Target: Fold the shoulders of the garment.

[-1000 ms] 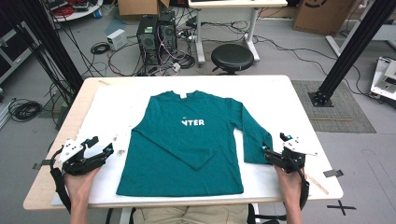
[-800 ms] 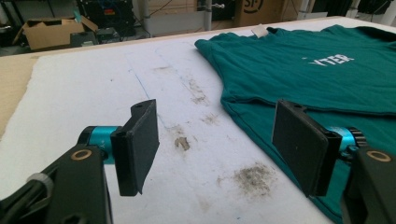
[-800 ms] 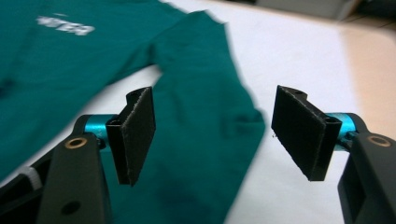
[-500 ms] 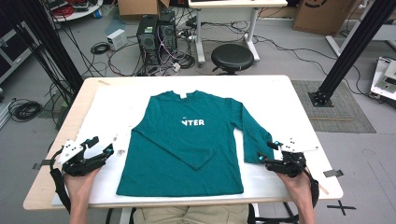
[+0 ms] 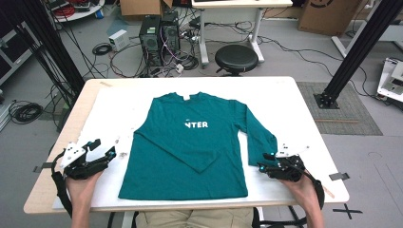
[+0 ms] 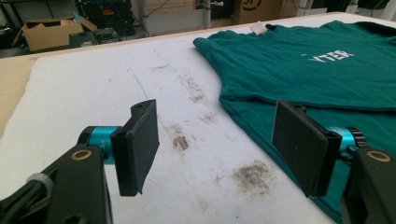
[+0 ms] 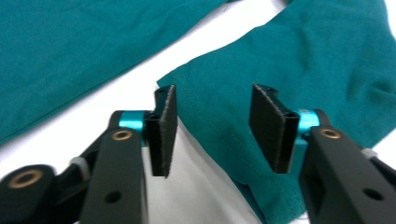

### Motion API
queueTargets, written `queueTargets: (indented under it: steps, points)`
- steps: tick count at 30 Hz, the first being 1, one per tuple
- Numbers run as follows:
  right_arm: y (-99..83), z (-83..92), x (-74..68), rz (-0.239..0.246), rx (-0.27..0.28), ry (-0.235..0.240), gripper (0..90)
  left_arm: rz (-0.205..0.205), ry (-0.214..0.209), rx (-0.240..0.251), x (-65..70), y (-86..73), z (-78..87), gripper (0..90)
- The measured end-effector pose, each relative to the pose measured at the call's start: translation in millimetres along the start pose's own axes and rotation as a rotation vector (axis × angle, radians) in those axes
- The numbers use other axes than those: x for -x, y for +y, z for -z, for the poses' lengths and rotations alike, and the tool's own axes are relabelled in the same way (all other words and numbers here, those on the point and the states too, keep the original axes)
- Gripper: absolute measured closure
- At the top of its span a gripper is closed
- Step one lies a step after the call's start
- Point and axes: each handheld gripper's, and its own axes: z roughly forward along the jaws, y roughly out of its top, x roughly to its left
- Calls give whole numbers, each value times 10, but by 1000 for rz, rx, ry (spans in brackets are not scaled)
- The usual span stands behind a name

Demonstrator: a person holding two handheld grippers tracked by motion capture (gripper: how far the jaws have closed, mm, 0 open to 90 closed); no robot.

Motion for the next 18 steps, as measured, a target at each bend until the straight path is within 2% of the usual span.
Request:
queueTargets:
  steps: [5,7,9,13,14,15,16,18]
  points:
    - [22,-78,-14,12,-42,2,576,-6,-1,1,9,0,5,319]
    - [24,-83,-3,21,-34,9,594,-10,-1,2,9,-1,6,320]
    - [23,-84,-5,5,-34,15,618,-10,1,2,14,-1,3,319]
    - [32,-83,13,6,-35,0,736,-15,3,3,16,-1,5,319]
    - [35,-85,23,-3,-37,-13,821,-15,3,4,16,-2,6,319]
    - [35,-85,23,-3,-37,-13,821,-16,3,4,16,-1,6,319]
    - [39,-84,33,-3,-40,-26,860,-16,3,4,17,-2,6,319]
    - [47,-81,44,-30,-38,-55,865,-16,4,3,19,-1,6,320]
